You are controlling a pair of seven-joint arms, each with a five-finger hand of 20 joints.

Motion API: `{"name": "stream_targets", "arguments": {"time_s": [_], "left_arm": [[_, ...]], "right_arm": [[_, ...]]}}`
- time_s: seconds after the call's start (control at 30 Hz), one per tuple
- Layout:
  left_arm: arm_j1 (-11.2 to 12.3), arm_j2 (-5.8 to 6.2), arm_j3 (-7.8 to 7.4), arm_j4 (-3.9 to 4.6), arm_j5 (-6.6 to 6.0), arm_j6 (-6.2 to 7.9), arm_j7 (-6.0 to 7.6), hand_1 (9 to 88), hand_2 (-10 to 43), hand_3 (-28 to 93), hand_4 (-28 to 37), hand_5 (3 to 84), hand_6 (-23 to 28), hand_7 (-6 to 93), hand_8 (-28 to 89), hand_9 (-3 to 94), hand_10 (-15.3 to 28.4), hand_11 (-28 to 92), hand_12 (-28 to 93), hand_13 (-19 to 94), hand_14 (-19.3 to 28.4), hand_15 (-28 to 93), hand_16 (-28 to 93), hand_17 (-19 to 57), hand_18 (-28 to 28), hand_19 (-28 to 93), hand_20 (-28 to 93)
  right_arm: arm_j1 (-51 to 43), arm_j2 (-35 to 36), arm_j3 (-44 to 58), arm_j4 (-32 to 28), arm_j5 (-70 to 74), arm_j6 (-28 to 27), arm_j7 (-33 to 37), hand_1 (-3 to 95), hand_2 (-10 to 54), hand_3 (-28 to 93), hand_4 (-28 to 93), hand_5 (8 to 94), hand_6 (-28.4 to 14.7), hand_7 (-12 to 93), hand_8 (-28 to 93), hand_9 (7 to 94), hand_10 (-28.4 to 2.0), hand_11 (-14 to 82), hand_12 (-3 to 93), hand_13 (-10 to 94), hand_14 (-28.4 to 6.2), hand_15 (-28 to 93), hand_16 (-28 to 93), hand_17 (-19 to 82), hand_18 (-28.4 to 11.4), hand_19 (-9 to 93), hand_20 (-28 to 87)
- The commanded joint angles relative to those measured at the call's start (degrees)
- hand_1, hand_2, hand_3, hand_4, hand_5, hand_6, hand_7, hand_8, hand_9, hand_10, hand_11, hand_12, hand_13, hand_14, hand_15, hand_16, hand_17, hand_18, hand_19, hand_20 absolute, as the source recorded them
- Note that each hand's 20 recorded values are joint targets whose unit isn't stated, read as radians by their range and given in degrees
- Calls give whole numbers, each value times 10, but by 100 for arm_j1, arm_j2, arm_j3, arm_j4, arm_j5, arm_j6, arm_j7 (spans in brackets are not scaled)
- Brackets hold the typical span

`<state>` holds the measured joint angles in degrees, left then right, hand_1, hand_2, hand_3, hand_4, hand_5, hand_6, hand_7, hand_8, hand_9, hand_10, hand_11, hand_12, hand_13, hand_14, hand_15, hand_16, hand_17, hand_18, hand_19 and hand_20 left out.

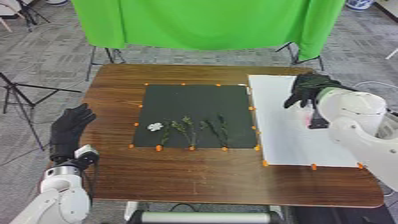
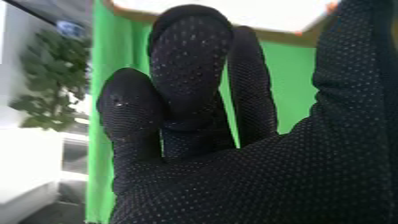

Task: Arrange flowers

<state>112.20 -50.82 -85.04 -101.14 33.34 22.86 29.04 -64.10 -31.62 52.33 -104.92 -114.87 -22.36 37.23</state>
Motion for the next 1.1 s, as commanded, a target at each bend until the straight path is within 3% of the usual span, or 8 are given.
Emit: {"name": "stream_targets", "arguments": {"time_s": [0.03, 0.3, 0.47, 0.73, 0.83, 0.9, 1.1], "left_arm": [[98, -78, -37, -13, 15, -20, -62, 200, 16, 711, -283, 534, 22, 187, -80, 466, 133, 206, 141, 401, 165, 236, 6, 88, 95, 69, 156], [52, -116, 34, 47, 93, -91, -151, 199, 17, 712, -283, 533, 21, 187, -80, 467, 133, 208, 141, 401, 165, 236, 6, 87, 96, 70, 157], [75, -116, 20, 33, 100, -100, -172, 200, 18, 711, -283, 533, 21, 188, -80, 468, 133, 209, 141, 401, 165, 236, 6, 87, 96, 69, 157], [13, -117, 29, 50, 153, -142, -234, 201, 20, 709, -283, 532, 20, 188, -80, 468, 133, 210, 142, 401, 165, 237, 6, 87, 96, 70, 157], [-2, -113, 64, 59, 129, -143, -215, 201, 21, 707, -283, 532, 20, 188, -80, 468, 133, 211, 142, 401, 165, 237, 6, 87, 96, 70, 157], [-23, -121, 74, 71, 152, -163, -242, 202, 21, 707, -283, 532, 20, 189, -80, 469, 133, 212, 142, 401, 165, 237, 6, 87, 96, 70, 157], [19, -100, 45, 44, 86, -141, -160, 202, 22, 708, -283, 532, 21, 189, -80, 468, 133, 212, 142, 401, 166, 237, 6, 87, 96, 71, 157]], "right_arm": [[-325, 77, 174, 145, 28, -109, 242, 342, -95, 623, -171, 550, 4, 104, -74, 641, -170, 91, 164, 891, -51, 523, 281, 593, -152, 932, 448], [-853, 75, 634, 340, 85, -114, 473, 343, -95, 624, -169, 558, 6, 107, -75, 661, -166, 92, 169, 890, -50, 530, 283, 593, -155, 932, 457], [-1127, 33, 839, 366, 167, -40, 476, 342, -95, 627, -168, 560, 7, 110, -76, 668, -166, 94, 171, 889, -50, 534, 283, 592, -156, 932, 460], [-1289, -45, 805, 377, 194, 538, 393, 398, -92, 636, -169, 601, 14, 134, -81, 731, -151, 127, 189, 891, -48, 562, 287, 597, -156, 932, 482], [-1321, -57, 746, 390, 233, 865, 320, 427, -74, 637, -181, 628, 18, 151, -80, 791, -140, 157, 194, 899, -46, 574, 286, 606, -154, 932, 503], [-1354, -46, 681, 398, 208, 1153, 266, 474, -64, 606, -203, 658, 17, 162, 6, 834, -133, 183, 201, 909, -41, 582, 286, 616, -153, 932, 521], [-1237, 11, 472, 420, -39, 1569, 92, 561, -73, 580, -204, 777, 15, 207, 80, 878, -124, 219, 214, 926, -26, 602, 293, 643, -149, 932, 571]]}}
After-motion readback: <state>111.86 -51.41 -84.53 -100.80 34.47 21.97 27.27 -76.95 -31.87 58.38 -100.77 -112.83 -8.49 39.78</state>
